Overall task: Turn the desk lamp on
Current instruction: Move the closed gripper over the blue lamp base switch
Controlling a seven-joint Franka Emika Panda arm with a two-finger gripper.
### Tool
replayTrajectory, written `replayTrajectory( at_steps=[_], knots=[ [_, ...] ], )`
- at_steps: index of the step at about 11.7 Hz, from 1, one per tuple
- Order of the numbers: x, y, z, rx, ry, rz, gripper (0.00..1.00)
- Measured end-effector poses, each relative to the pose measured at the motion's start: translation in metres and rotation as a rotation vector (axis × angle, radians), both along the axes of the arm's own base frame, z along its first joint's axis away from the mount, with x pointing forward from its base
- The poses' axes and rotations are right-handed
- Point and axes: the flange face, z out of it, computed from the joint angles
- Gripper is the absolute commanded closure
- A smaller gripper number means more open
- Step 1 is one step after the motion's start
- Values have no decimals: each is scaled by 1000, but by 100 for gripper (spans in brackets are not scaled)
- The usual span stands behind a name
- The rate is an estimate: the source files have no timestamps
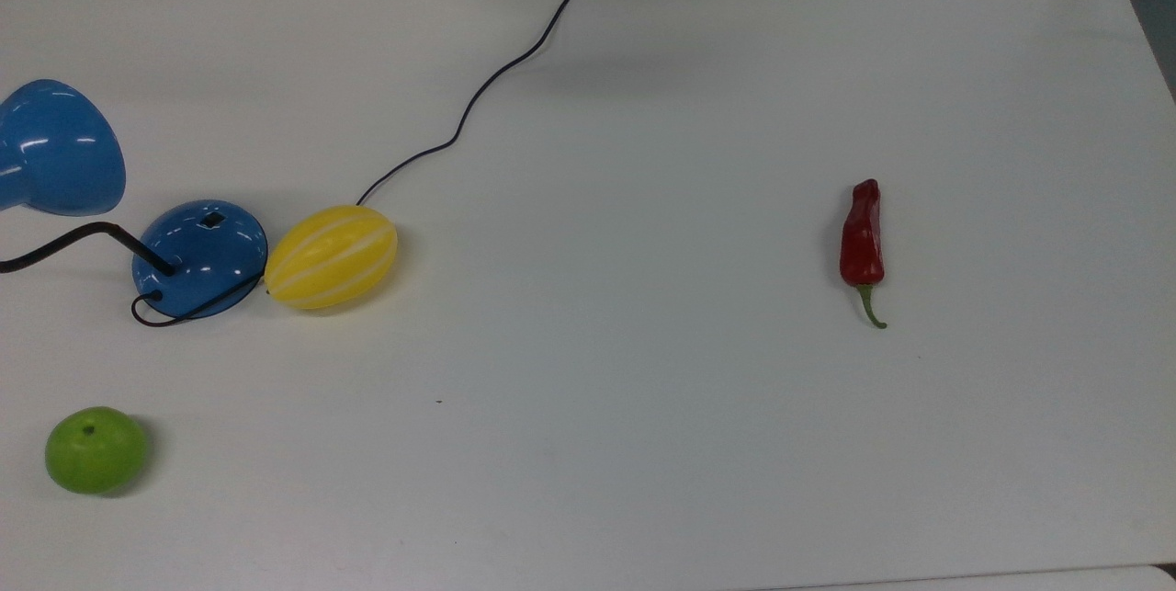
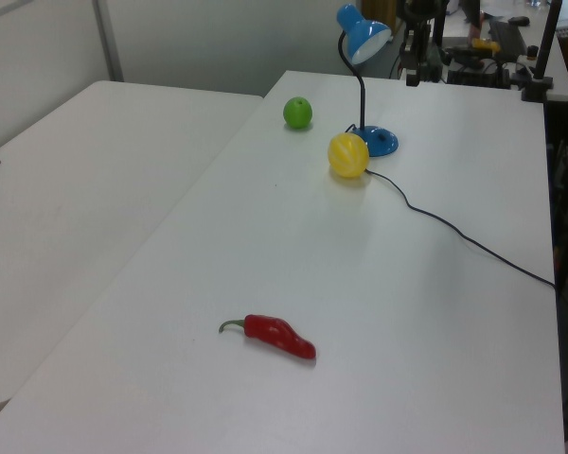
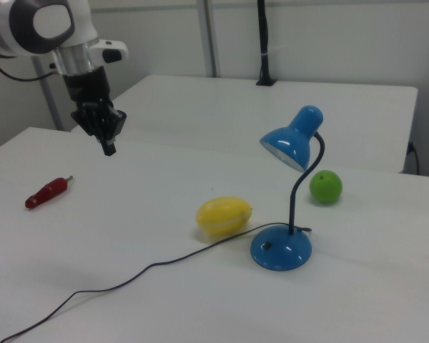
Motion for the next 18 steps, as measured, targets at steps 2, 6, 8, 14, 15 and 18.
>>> replayTrajectory(
  at_steps=[2, 6, 8, 14, 15, 18],
  knots=[
    [1, -23, -1, 0, 3, -42, 100],
    [4, -83, -39, 0, 25, -144, 100],
    [4, -111, -70, 2, 23, -188, 100],
    [12, -173, -151, 3, -59, -326, 100],
    [16, -182, -164, 3, -70, -339, 100],
    [30, -214, -208, 2, -120, -376, 100]
  ],
)
